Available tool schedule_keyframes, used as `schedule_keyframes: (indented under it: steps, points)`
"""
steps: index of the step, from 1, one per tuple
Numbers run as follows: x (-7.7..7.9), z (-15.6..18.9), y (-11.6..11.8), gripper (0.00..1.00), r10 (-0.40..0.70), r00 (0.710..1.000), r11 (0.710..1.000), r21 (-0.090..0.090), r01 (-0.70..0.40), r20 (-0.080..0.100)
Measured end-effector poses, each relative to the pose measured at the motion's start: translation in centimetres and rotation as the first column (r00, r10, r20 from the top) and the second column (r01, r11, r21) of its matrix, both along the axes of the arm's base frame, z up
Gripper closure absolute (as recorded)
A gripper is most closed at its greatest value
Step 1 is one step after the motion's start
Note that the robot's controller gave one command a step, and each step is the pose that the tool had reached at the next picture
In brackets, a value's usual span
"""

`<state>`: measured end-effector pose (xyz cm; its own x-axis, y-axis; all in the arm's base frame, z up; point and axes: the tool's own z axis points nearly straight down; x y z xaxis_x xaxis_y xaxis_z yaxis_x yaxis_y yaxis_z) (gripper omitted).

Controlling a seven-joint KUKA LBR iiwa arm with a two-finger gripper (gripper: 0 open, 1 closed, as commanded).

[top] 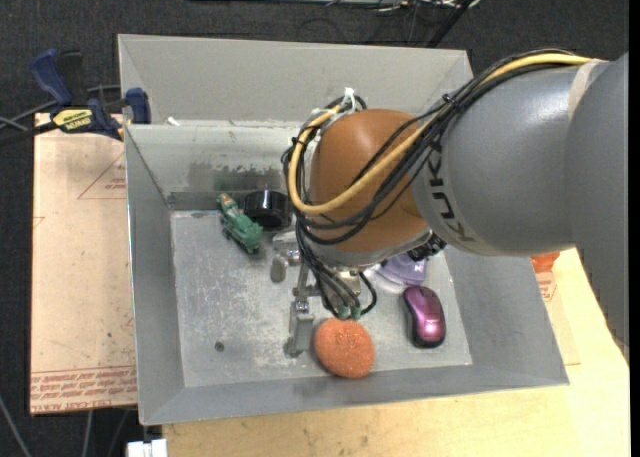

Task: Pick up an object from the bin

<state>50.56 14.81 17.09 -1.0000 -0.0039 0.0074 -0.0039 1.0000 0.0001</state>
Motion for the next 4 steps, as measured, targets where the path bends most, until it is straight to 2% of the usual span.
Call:
schedule_keyframes:
  steps: [1,2,3,4]
  points:
    - [0.2,0.5,-0.1,1.00,-0.005,1.000,1.000,0.001,0.005,0.008]
    - [0.2,0.5,-0.1,1.00,-0.005,1.000,1.000,0.001,0.005,0.008]
    - [-0.3,-0.6,-1.4,1.00,0.136,0.991,0.991,0.003,-0.136,0.013]
    - [-0.7,-4.1,-5.6,0.00,0.096,0.995,0.995,0.002,-0.096,0.009]
